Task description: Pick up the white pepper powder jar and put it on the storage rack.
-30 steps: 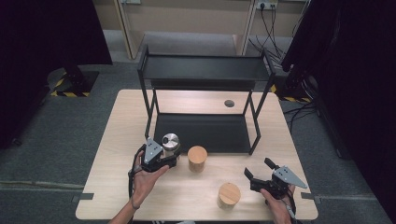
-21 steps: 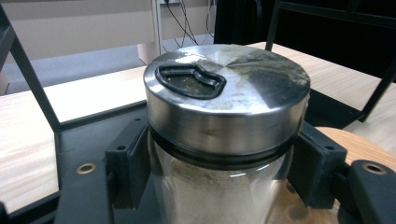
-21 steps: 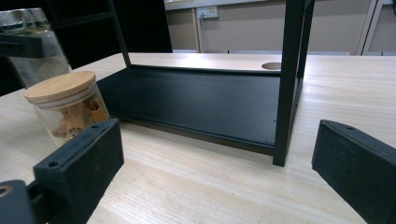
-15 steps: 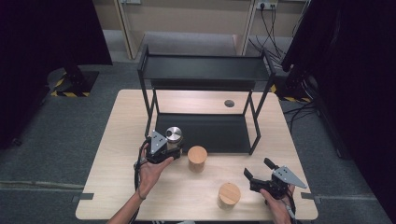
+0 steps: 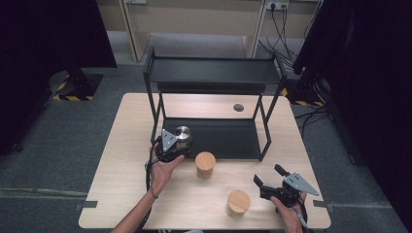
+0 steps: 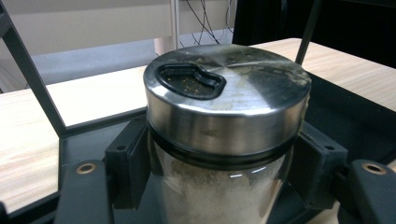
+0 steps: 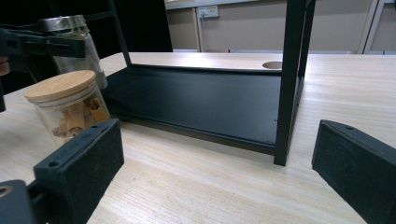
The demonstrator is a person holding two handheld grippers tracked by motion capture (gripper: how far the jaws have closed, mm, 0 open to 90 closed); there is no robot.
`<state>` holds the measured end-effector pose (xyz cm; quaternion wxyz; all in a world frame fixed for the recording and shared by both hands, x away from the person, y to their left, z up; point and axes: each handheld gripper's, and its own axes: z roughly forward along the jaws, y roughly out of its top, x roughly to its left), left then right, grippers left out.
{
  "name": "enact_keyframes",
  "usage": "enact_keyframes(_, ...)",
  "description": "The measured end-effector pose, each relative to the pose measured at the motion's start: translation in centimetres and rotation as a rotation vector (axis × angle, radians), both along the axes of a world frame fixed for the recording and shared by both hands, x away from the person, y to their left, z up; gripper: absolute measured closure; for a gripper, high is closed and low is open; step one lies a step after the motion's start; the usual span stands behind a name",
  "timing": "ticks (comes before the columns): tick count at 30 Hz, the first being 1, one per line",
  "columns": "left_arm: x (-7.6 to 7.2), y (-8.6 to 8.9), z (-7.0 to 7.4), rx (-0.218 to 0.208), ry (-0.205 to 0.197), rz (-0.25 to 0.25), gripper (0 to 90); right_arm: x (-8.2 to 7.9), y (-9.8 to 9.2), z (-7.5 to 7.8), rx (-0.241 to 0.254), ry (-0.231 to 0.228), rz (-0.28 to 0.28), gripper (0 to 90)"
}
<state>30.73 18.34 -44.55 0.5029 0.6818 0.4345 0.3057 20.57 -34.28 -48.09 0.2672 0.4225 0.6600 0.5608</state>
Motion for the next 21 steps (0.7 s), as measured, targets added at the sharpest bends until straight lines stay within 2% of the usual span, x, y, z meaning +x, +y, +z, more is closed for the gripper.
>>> enact_keyframes(13,1.0,-0.7,-0.8,0.006,0.004,0.037,30.8,0.1,0.0,0.0,0.001,0.002,0.001,2.5)
enact_keyframes(21,1.2,-0.8,-1.2,-0.006,0.01,0.057,30.7,0.1,0.0,0.0,0.002,0.004,0.001,2.5)
